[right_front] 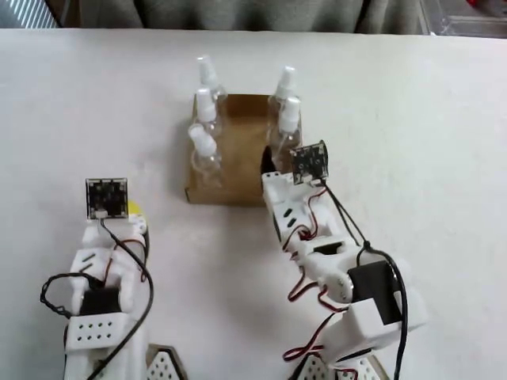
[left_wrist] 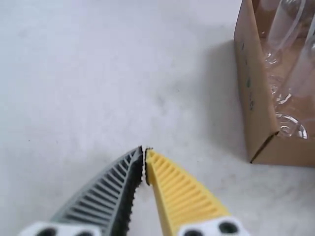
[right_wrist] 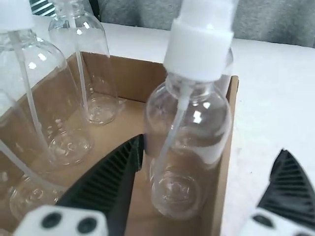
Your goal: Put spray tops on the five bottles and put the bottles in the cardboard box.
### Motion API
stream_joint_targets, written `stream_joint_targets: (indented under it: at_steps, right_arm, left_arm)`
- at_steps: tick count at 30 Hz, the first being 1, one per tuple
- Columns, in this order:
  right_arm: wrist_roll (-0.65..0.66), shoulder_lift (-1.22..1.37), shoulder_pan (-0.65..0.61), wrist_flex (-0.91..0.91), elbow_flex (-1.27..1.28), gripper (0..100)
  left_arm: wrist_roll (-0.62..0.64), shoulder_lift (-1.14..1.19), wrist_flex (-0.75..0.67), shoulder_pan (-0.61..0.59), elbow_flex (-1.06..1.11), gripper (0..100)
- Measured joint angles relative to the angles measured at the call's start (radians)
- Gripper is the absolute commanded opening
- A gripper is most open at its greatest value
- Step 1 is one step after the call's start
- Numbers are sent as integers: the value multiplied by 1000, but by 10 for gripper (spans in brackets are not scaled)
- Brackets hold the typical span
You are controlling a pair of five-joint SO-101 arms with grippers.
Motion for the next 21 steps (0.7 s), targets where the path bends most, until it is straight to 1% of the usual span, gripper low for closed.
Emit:
stream_joint_targets:
  at_steps: [3,13,21]
  right_arm:
    - [0,-14,-21,2,5,343]
    - [0,-118,-20,2,60,343]
    - [0,-249,-20,2,161,341]
  left_arm:
    - [0,0,0,0,0,20]
    - [0,0,-5,0,0,20]
    - [0,0,-5,0,0,20]
